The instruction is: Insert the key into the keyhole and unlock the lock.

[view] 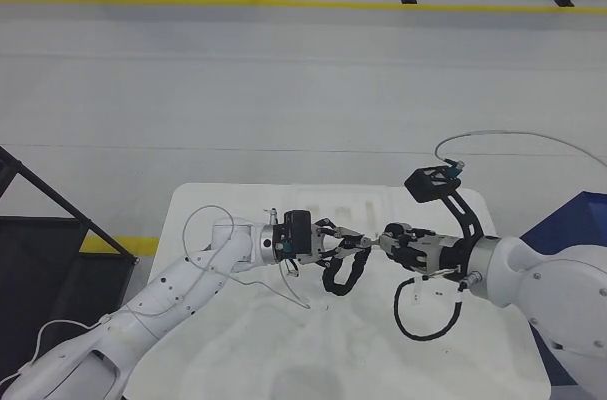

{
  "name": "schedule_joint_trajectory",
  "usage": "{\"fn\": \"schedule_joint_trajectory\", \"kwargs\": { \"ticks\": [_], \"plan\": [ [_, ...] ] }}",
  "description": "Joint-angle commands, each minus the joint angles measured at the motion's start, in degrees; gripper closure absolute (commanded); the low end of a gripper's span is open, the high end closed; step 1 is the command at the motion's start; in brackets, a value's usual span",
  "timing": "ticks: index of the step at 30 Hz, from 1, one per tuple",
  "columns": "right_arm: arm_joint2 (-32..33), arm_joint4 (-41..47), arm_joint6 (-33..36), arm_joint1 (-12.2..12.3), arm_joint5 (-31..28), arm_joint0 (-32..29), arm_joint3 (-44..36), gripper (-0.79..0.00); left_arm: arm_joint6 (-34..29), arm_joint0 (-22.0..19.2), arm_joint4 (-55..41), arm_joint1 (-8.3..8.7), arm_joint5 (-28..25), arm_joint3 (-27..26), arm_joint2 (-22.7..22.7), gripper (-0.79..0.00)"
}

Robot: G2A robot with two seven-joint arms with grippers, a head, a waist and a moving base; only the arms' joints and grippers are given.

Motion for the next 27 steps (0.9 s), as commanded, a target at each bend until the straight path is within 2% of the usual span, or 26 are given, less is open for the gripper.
{"fn": "schedule_joint_trajectory", "kwargs": {
  "ticks": [1, 27],
  "plan": [
    [-0.3, 0.5, -0.3, 0.3, 0.3, 0.3, 0.0, 0.0, 0.0, 0.1, 0.0, -0.1, -0.1, 0.0, -0.2, 0.0],
    [-6.3, 6.9, -5.8, 5.1, 5.8, 6.3, 0.0, 0.0, 0.6, 1.7, 1.6, -1.15, -2.2, -0.4, -3.1, 0.0]
  ]
}}
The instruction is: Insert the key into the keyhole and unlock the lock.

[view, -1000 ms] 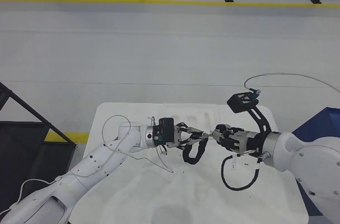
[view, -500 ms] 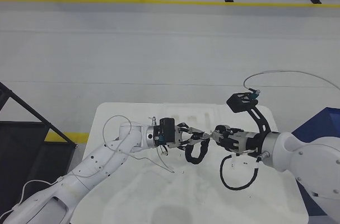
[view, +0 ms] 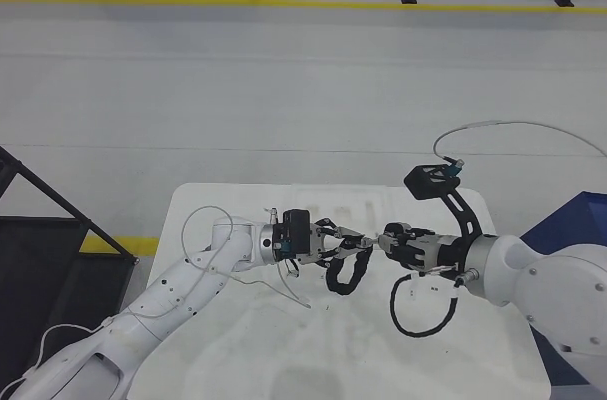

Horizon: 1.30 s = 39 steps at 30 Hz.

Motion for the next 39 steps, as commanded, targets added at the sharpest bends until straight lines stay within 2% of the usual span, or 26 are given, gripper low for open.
{"fn": "schedule_joint_trajectory", "kwargs": {
  "ticks": [1, 31, 32, 33, 34, 39],
  "plan": [
    [-0.3, 0.3, -0.2, 0.3, 0.2, 0.3, 0.0, 0.0, 0.0, 0.1, 0.2, -0.06, 0.0, -0.1, -0.2, 0.0],
    [-11.7, 4.0, -3.7, 3.0, 3.7, 10.3, 0.6, 0.0, -1.8, 0.3, 1.7, -1.4, -2.2, -0.6, -1.7, 0.0],
    [-11.9, 4.2, -3.9, 3.0, 3.9, 10.6, 0.7, -0.225, -1.9, 0.3, 1.8, -1.45, -2.3, -0.6, -1.7, 0.0],
    [-12.3, 4.8, -4.0, 3.1, 4.0, 11.0, 0.7, -0.674, -1.9, 0.4, 1.7, -1.51, -2.6, -0.5, -1.7, 0.0],
    [-12.4, 5.0, -4.1, 3.1, 4.1, 11.2, 0.7, -0.785, -2.0, 0.4, 1.6, -1.55, -2.7, -0.4, -1.7, 0.0],
    [-12.3, 5.6, -3.4, 3.0, 2.4, 12.8, 0.1, -0.785, -2.5, 0.6, 0.5, -1.74, -3.9, 0.1, -2.0, 0.0]
  ]
}}
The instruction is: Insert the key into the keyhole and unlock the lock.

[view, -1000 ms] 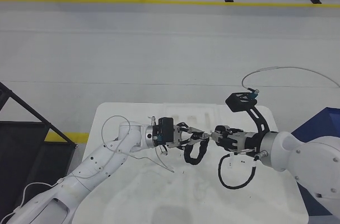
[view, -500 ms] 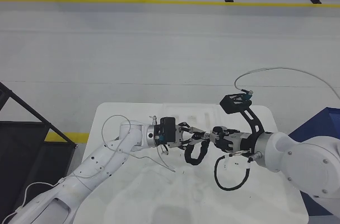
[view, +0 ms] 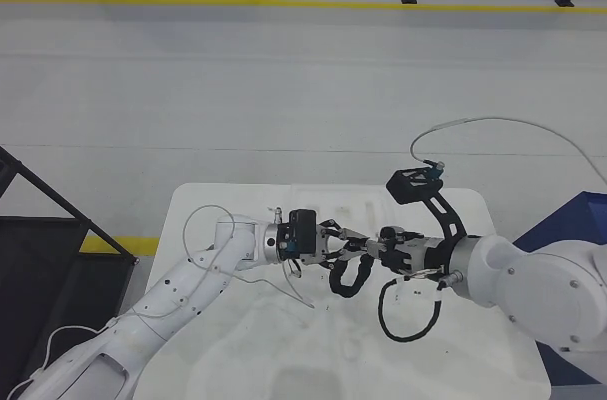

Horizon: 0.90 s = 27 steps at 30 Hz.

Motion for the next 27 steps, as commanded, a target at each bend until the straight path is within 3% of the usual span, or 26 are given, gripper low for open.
{"fn": "schedule_joint_trajectory", "kwargs": {
  "ticks": [1, 8, 10, 12, 18, 27],
  "plan": [
    [0.2, -0.2, 0.2, 0.0, -1.8, 0.3, -0.1, -0.785, -0.3, 0.0, -0.7, -0.03, -0.8, 0.3, -0.2, 0.0],
    [1.4, -1.7, 0.9, 0.4, -20.8, -0.8, 1.5, -0.785, -3.6, -0.4, -6.0, 0.38, -8.6, 1.8, -2.6, 0.0],
    [2.2, -2.1, 1.1, 0.6, -28.4, -1.6, 2.0, -0.785, -6.0, -0.7, -7.7, 0.62, -12.0, 2.1, -3.2, 0.0],
    [2.9, -2.9, 2.4, 1.0, -32.9, -2.8, 2.6, -0.785, -9.6, -1.0, -10.5, 1.02, -12.0, 1.9, -1.9, 0.0],
    [3.4, -3.8, 4.4, 1.4, -39.8, -5.5, 2.7, -0.785, -18.6, -5.6, -21.8, 3.67, -12.0, 1.1, 4.5, 0.0],
    [3.4, -3.7, 4.5, 1.4, -40.1, -5.7, 2.8, -0.785, -29.2, -13.5, -37.5, 8.17, -12.0, -0.1, 13.8, 0.0]
  ]
}}
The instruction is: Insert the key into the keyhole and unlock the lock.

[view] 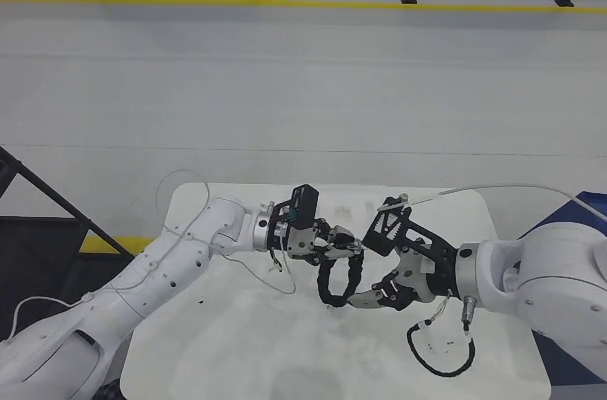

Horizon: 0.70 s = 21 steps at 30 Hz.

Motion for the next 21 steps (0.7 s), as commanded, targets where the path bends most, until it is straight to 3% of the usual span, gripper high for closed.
{"fn": "schedule_joint_trajectory", "kwargs": {
  "ticks": [1, 5, 15, 20, 21],
  "plan": [
    [0.0, 0.0, 0.0, 0.0, 0.0, 0.0, 0.0, -0.785, -1.4, -1.2, -2.7, 0.79, 0.0, -0.5, 1.6, 0.0],
    [0.0, -0.7, -1.1, 0.0, -1.0, -0.6, 0.1, -0.785, -4.0, -3.5, -6.9, 2.3, 0.0, -1.2, 4.7, 0.0],
    [0.4, -12.4, -6.0, 0.2, -22.4, -2.9, 1.8, -0.785, -5.4, -6.9, -11.3, 4.49, 0.0, -1.9, 9.6, 0.0],
    [-0.4, -18.6, -7.2, 0.0, -26.9, -4.2, 0.9, -0.785, -4.8, -8.1, -11.7, 4.98, 0.0, -2.1, 11.3, 0.0],
    [-0.5, -19.3, -7.2, 0.0, -27.4, -4.3, 0.7, -0.742, -4.6, -8.3, -11.7, 5.06, 0.0, -2.1, 11.6, 0.0]
  ]
}}
